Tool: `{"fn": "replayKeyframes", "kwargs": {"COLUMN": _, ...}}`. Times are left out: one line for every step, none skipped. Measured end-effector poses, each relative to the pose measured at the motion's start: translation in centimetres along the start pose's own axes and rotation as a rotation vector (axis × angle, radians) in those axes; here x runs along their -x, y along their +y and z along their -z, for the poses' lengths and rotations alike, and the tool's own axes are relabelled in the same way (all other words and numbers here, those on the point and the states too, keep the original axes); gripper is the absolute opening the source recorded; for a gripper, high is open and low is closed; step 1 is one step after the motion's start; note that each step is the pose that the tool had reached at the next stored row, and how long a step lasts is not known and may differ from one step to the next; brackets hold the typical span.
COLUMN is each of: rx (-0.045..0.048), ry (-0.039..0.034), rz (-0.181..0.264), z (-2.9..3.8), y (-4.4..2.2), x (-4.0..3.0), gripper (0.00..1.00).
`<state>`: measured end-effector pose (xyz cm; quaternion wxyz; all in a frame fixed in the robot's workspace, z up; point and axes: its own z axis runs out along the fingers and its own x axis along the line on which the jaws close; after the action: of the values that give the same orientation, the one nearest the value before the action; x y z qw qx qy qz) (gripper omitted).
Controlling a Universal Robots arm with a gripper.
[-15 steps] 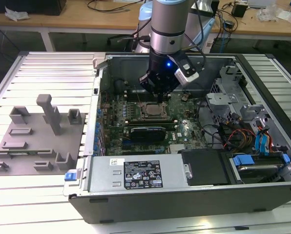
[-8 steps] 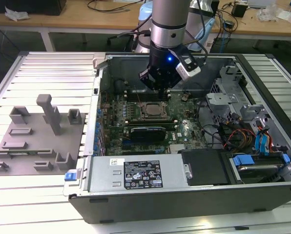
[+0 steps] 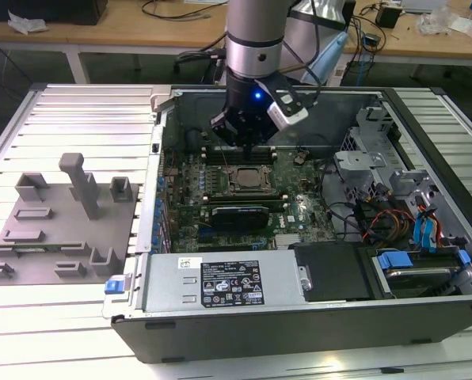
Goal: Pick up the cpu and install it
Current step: 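Install the first cpu locking lever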
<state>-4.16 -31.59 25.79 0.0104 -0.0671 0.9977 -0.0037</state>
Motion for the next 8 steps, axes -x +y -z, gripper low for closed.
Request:
{"fn": "replayKeyframes", "kwargs": {"rx": 0.0001, "ry": -0.0001, "rz": -0.001, "z": 0.00, "y": 0.08, "x": -0.57, "gripper": 0.11}}
{"fn": "replayKeyframes", "kwargs": {"rx": 0.0000, "ry": 0.0000, "rz": -0.001, "z": 0.01, "y": 0.13, "x": -0.96, "gripper": 0.11}}
{"fn": "replayKeyframes", "kwargs": {"rx": 0.0000, "ry": 0.0000, "rz": -0.001, "z": 0.01, "y": 0.18, "x": -1.30, "gripper": 0.11}}
{"fn": "replayKeyframes", "kwargs": {"rx": 0.0000, "ry": 0.0000, "rz": -0.001, "z": 0.01, "y": 0.25, "x": -1.86, "gripper": 0.11}}
{"fn": "replayKeyframes", "kwargs": {"rx": 0.0000, "ry": 0.0000, "rz": -0.001, "z": -0.01, "y": 0.31, "x": -2.30, "gripper": 0.11}}
{"fn": "replayKeyframes", "kwargs": {"rx": 0.0001, "ry": 0.0000, "rz": -0.002, "z": -0.01, "y": 0.35, "x": -2.57, "gripper": 0.11}}
{"fn": "replayKeyframes", "kwargs": {"rx": 0.0000, "ry": 0.0000, "rz": -0.001, "z": -0.02, "y": 0.40, "x": -2.96, "gripper": 0.11}}
{"fn": "replayKeyframes", "kwargs": {"rx": 0.0000, "ry": 0.0001, "rz": -0.002, "z": -0.03, "y": 0.50, "x": -3.66, "gripper": 0.11}}
